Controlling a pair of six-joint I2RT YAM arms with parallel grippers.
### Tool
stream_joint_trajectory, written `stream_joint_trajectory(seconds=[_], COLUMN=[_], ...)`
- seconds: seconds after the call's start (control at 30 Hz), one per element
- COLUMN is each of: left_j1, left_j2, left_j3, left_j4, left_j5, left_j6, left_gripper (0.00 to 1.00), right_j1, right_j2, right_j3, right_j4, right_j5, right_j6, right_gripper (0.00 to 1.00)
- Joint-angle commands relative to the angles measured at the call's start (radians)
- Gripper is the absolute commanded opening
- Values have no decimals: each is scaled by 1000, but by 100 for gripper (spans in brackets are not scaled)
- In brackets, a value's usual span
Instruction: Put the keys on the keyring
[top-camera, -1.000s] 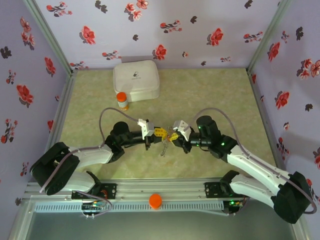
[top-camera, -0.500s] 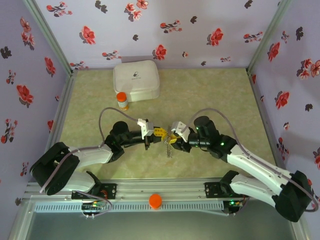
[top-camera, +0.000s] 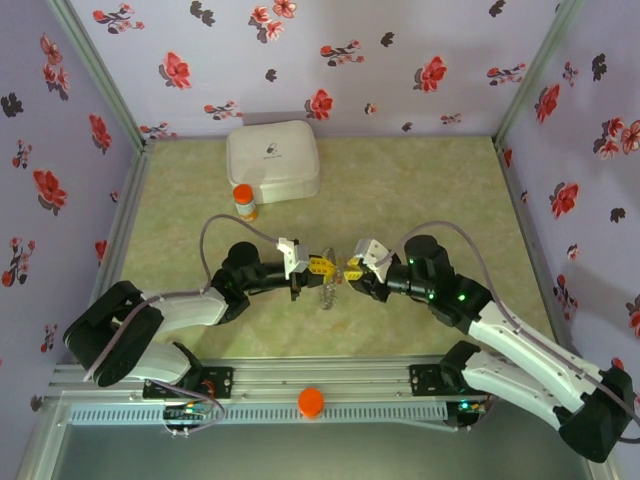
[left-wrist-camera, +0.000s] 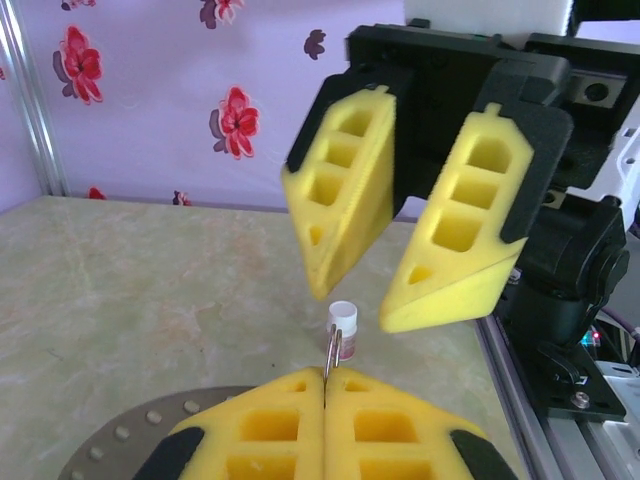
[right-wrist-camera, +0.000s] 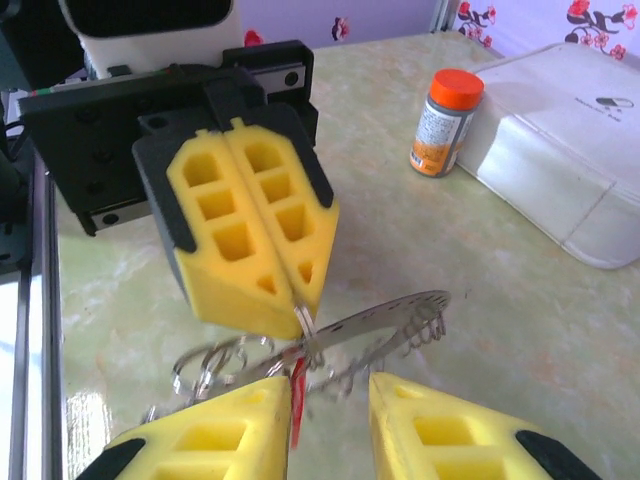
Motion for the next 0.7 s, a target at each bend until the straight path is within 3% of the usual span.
stream_joint_trajectory(seconds=[0.0,0.37,0.5,0.53,0.57,0.67], left_j1=[9,9,8,8,9,14], left_j2=[6,12,15,15,12,-9], left_j3=[40,45,42,39,37,26], left_j4=[61,64,66,61,43,-51], left_j5=[36,45,33,21,2,-20], left_j6=[-13,-19,-17,-21,-19,50], left_gripper=[0,0,0,9,26,35], right_j1=[-2,2,2,2,2,4], right_j2=[32,73,96,101,105,109], right_j3=[-3,5,27,36,49,78], right_j4=[103,70,41,27,10,-42], right_j5=[-31,-101,-132,-136,-131,-54], right_j6=[25,3,-9,-20,-33,-68], right_gripper=[27,13,1,0,0,0])
